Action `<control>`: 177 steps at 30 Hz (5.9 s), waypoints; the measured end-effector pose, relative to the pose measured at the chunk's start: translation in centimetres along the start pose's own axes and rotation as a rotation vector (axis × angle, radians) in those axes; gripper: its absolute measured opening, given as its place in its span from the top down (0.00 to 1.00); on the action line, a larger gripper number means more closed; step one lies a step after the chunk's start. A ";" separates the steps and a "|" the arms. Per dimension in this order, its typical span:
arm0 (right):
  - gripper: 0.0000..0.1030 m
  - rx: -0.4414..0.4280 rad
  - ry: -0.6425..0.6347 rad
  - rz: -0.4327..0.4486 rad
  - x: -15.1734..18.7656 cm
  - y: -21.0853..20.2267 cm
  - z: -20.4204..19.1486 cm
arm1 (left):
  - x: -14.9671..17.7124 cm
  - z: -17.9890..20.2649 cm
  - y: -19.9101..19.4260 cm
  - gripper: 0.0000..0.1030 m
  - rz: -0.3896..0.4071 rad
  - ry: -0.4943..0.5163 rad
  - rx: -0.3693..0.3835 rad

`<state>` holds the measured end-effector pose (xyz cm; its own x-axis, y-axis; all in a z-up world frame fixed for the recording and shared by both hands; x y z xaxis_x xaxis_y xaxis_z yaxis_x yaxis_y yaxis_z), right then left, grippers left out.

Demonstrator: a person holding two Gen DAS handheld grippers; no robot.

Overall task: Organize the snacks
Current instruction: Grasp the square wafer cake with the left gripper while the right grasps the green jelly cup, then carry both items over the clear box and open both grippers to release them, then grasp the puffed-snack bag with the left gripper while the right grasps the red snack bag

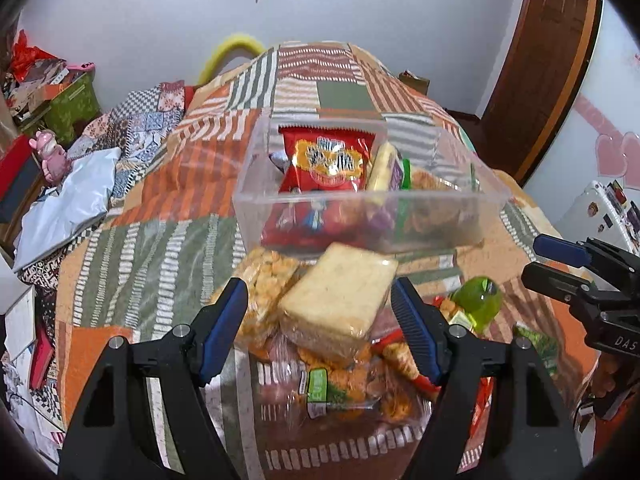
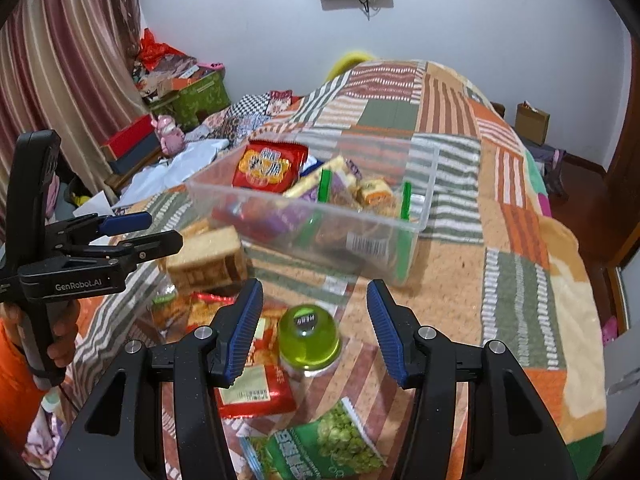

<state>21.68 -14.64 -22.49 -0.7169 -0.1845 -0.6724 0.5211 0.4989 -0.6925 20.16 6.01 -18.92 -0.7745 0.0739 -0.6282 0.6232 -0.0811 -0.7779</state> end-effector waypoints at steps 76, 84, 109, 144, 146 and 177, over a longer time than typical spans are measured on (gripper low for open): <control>0.60 -0.064 0.052 0.098 -4.0 -0.8 -0.2 | -6.3 3.4 -3.9 0.47 0.212 0.068 -0.006; 0.60 -0.051 0.062 0.132 -6.4 -0.2 0.5 | -9.0 3.2 -2.3 0.47 0.221 0.060 0.002; 0.59 -0.016 0.020 0.061 -7.5 5.7 1.0 | -10.9 3.0 5.4 0.46 0.155 0.081 -0.003; 0.43 -0.057 -0.012 0.013 -0.7 0.4 -1.7 | -0.5 -1.5 -0.6 0.20 0.039 -0.016 -0.080; 0.42 -0.063 -0.022 0.000 0.0 0.5 -2.3 | 0.5 -1.5 -0.8 0.20 0.027 -0.011 -0.081; 0.31 -0.066 -0.055 -0.168 6.1 4.5 -4.0 | 5.5 0.5 0.8 0.16 -0.085 -0.010 0.006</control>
<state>17.75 -10.18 -28.67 -0.7636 -0.3153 -0.5636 0.3633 0.5118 -0.7785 16.34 5.86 -22.99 -0.8254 0.0709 -0.5601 0.5549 -0.0808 -0.8280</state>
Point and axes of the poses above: each gripper's, at about its wrist camera, not at the fingertips, and y roughly the way its jaws point, z to its right, x to its underside, the point moved 7 cm from there along y, roughly the way its jaws point, and after that the axes turned 8 degrees about y, right-handed, at the moved point
